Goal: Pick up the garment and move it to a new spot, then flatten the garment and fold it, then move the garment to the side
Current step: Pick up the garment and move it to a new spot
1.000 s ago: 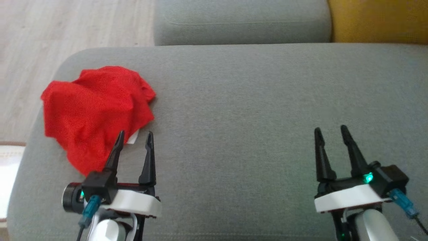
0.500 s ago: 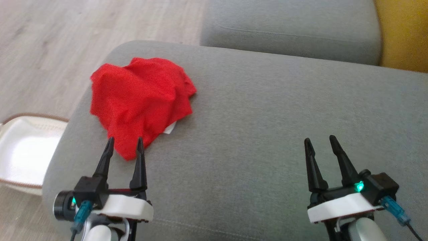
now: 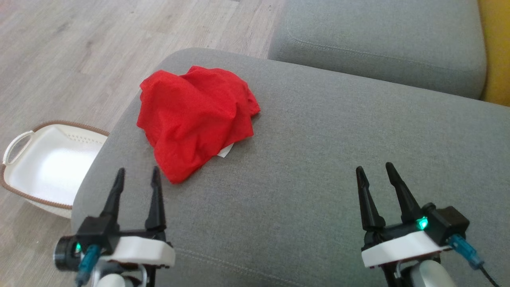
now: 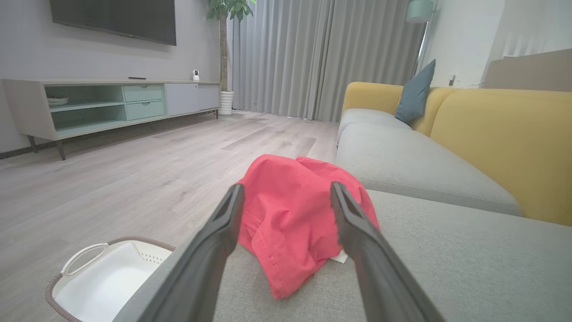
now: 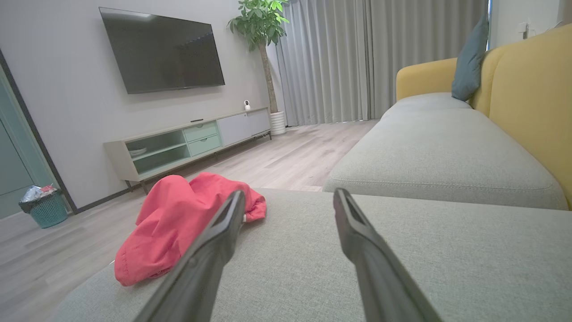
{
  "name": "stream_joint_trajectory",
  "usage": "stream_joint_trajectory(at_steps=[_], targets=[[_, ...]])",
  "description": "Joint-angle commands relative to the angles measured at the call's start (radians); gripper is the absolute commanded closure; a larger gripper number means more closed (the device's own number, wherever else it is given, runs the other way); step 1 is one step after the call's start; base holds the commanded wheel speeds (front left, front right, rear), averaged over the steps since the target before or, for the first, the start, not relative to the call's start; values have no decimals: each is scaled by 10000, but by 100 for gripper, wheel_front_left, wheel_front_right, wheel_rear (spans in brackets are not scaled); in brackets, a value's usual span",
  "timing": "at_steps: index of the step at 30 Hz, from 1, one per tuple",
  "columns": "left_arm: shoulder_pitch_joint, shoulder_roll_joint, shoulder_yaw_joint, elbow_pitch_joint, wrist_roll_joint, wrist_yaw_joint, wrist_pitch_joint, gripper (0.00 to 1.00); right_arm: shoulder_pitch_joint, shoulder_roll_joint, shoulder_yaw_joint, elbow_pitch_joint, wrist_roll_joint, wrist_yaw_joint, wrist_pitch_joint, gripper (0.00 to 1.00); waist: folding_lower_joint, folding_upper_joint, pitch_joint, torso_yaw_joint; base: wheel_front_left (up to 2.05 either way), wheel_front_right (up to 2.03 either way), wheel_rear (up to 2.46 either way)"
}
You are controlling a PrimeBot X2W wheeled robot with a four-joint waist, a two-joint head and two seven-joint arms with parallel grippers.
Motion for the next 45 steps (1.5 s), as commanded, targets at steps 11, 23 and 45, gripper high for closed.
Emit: stream_joint_trajectory(at_steps=[11,23,45], targets=[[-977,-1,1202,-81,-222,-47,-122,0,-589,-75,-50,-598,38,77,-107,0,0,0,1119,-671,0,0,0],[-4726,1472,2090,2398,-299,-1294,130,0,-1483,-75,-972,-1190,-499,77,-107,0,0,0,3315,-1418,0,0,0],[-9599,3693,1122,8495,-987,-2254,3050,0,-1761,-75,-1393,-1769,-821,77,-107,0,0,0,4851,-2119,0,0,0]])
